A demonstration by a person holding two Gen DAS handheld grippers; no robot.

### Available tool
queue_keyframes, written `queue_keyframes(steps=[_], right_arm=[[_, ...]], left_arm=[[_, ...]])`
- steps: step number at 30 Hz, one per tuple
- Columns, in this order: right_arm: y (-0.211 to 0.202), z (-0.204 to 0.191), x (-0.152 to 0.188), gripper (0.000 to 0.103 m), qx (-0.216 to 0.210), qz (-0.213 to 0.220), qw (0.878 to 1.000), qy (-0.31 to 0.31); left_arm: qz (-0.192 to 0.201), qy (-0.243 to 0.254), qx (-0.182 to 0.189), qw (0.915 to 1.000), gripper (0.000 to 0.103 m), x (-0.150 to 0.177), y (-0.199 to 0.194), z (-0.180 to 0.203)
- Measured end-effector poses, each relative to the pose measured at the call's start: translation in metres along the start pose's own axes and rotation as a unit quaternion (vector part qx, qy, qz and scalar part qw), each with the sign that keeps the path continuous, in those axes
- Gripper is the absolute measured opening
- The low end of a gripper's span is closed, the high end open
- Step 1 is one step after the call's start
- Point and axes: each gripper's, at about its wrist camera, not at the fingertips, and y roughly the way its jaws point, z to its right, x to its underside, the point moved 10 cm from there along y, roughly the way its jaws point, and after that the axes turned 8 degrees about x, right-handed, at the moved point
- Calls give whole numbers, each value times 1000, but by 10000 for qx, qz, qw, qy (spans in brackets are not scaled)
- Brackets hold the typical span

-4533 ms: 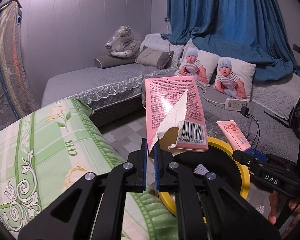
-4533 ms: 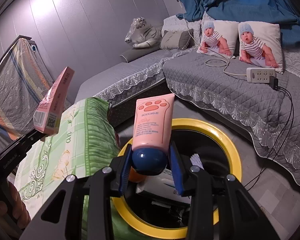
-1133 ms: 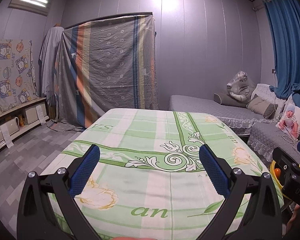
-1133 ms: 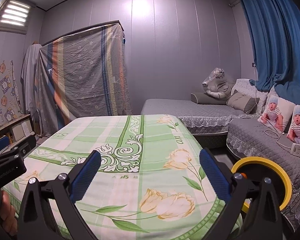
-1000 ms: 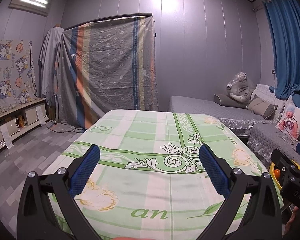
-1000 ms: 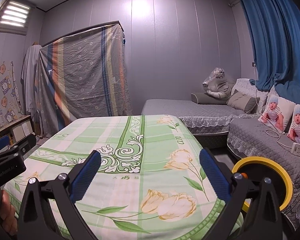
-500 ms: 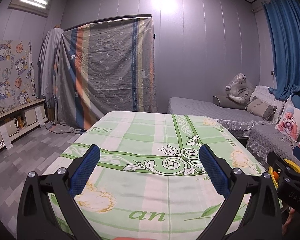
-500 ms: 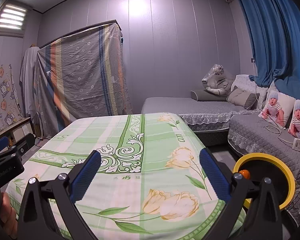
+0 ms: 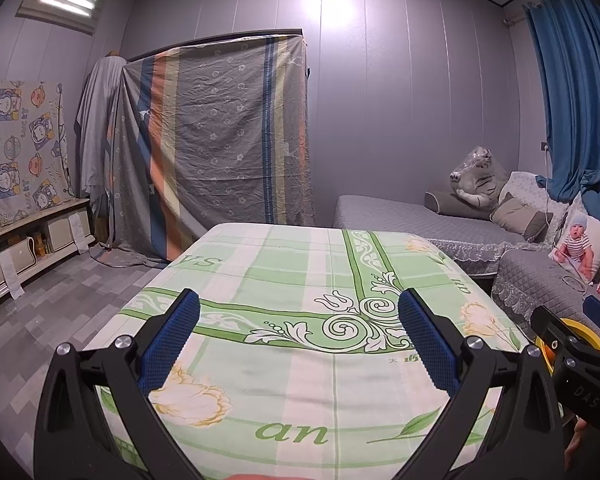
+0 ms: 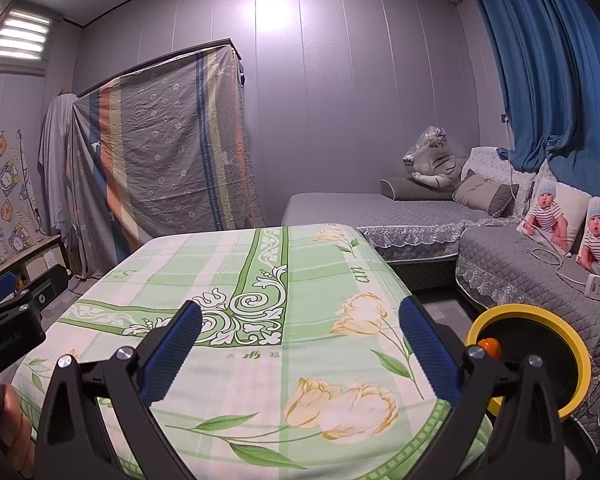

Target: Collect trash

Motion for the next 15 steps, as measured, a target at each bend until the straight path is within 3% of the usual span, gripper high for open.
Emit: queue_keyframes(steps=[15], right_arm=[[1, 1, 1, 95, 26, 42, 10000, 40]], left_arm=[[69, 42, 57, 10000, 95, -1, 0, 3]])
